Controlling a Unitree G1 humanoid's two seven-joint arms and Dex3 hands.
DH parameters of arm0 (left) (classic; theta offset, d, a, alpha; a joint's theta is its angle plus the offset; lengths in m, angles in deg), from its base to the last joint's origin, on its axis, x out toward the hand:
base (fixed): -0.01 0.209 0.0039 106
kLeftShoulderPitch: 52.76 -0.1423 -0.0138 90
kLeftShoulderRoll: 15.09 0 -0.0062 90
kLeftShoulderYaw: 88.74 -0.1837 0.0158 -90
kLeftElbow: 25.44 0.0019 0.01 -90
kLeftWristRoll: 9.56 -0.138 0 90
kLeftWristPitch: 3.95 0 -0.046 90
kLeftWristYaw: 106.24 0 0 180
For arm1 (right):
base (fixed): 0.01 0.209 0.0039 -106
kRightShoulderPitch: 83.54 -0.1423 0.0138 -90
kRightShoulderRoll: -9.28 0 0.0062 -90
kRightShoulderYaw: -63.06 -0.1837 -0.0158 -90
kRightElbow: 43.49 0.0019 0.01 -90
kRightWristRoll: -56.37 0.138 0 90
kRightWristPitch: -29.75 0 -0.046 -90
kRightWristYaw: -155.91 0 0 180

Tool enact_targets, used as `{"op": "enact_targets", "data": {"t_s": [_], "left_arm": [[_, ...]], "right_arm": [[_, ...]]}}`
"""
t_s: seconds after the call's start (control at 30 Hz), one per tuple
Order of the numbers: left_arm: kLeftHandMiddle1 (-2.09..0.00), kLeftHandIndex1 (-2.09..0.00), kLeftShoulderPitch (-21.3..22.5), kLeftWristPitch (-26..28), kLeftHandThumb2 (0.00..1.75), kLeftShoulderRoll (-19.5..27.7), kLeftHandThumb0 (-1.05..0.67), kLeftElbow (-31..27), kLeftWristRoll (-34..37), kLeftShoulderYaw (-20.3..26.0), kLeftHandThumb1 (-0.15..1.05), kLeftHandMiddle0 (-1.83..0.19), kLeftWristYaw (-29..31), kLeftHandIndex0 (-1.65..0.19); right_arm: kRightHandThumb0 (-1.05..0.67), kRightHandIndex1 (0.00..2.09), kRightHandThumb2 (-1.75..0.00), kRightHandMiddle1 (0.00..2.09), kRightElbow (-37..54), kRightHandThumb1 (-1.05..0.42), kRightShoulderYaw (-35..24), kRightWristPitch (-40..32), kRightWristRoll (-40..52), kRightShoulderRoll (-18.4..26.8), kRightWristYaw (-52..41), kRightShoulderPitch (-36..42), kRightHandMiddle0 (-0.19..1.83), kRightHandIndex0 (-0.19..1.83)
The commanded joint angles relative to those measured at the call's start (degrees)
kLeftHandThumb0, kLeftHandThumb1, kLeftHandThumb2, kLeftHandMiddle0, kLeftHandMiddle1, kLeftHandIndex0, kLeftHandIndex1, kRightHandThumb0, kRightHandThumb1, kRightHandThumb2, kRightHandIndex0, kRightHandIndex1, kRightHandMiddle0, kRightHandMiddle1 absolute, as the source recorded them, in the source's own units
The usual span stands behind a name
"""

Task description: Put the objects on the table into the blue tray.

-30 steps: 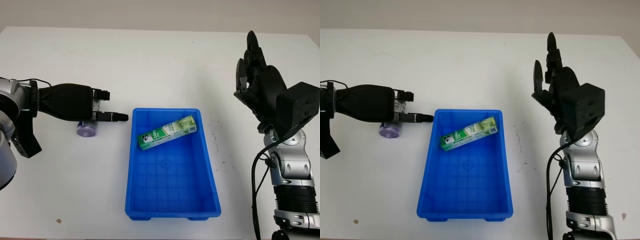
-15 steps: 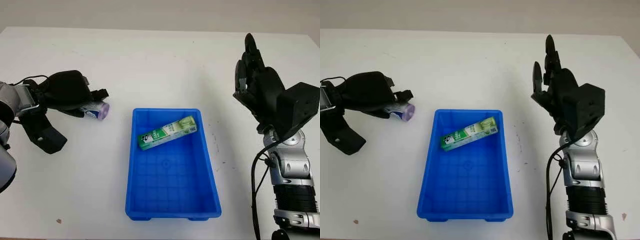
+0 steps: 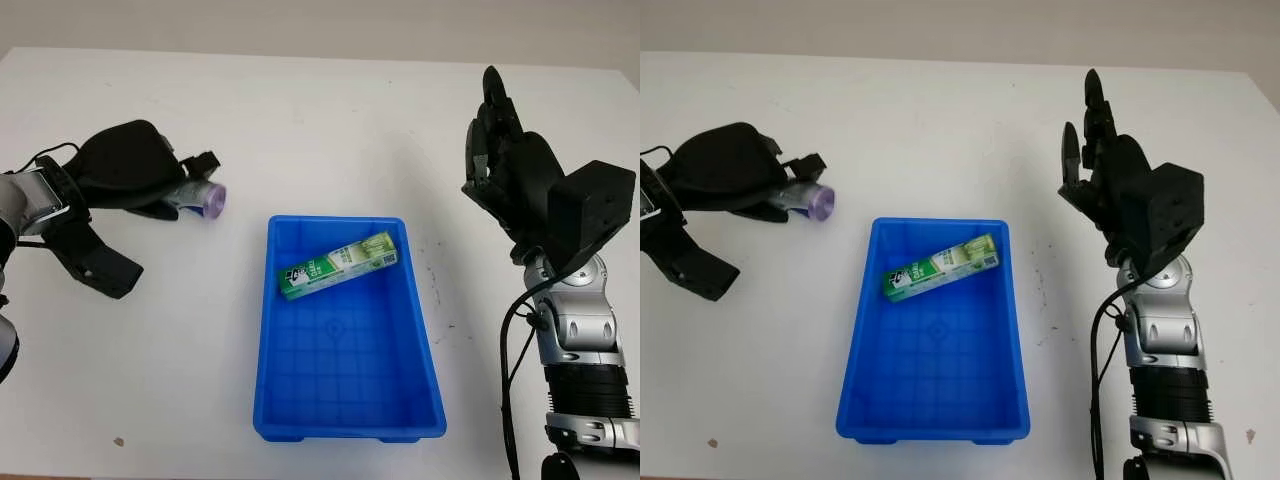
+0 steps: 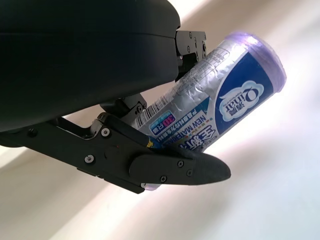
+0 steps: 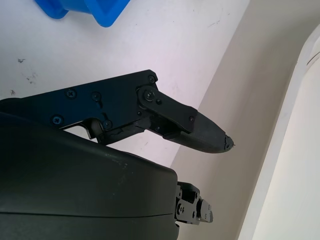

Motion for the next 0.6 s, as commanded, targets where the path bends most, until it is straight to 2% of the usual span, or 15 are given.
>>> {"op": "enact_targets", "data": {"t_s": [0.0,0.1,0.17,0.2,0.37,0.43,0.53,0.57], "left_arm": [[-2.09,-2.09,2.1,-0.3,0.38,1.9,-0.46,-3.0,3.8,4.9,1.05,-1.02,-0.6,-0.47],[-2.09,-2.09,2.1,-2.2,0.50,3.3,-0.48,-9.8,10.4,11.8,1.05,-0.92,5.0,-0.42],[-2.09,-2.09,0.6,-3.0,0.50,4.4,-0.47,-15.6,14.3,16.2,1.05,-0.93,9.6,-0.43],[-2.09,-2.09,-0.6,-3.8,0.49,4.9,-0.49,-19.8,16.9,18.7,1.05,-0.93,13.0,-0.33],[-2.09,-2.09,-8.7,-3.8,0.52,5.2,-0.50,-36.6,27.9,28.3,1.05,-0.98,28.5,-0.52],[-2.09,-2.09,-12.2,-2.2,0.53,4.7,-0.49,-43.1,32.9,31.3,1.05,-1.01,36.6,-0.49],[-2.09,-2.09,-18.3,5.8,0.56,3.1,-0.51,-55.2,48.5,34.8,1.05,-1.07,55.9,-0.53],[-2.09,-2.09,-19.5,8.2,0.58,2.8,-0.52,-58.0,51.4,35.6,1.05,-1.07,60.4,-0.52]], "right_arm": [[-0.54,0.00,-0.86,0.00,-0.6,-1.05,0.2,1.5,0.1,0.1,-0.2,-0.7,-0.19,-0.19],[-0.54,0.00,-0.87,0.00,-1.3,-1.05,0.4,2.0,0.1,0.1,-0.3,-0.9,-0.19,-0.19],[-0.54,0.00,-0.87,0.00,-1.6,-1.05,0.4,2.1,0.3,-0.2,-0.4,-1.0,-0.19,-0.19],[-0.54,0.00,-0.87,0.00,-1.7,-1.05,0.5,1.9,0.4,-0.3,-0.3,-1.2,-0.19,-0.19],[-0.55,0.00,-0.86,0.00,-1.7,-1.05,0.7,1.6,0.7,-0.7,-0.3,-1.4,-0.19,-0.19],[-0.56,0.00,-0.85,0.00,-1.6,-1.05,0.8,1.4,0.6,-0.8,-0.1,-1.5,-0.19,-0.19],[-0.57,0.00,-0.83,0.00,-1.2,-1.05,0.7,0.5,1.1,-1.1,0.0,-1.4,-0.19,-0.19],[-0.57,0.00,-0.83,0.00,-1.2,-1.05,0.7,0.4,1.2,-1.3,0.2,-1.5,-0.19,-0.19]]}}
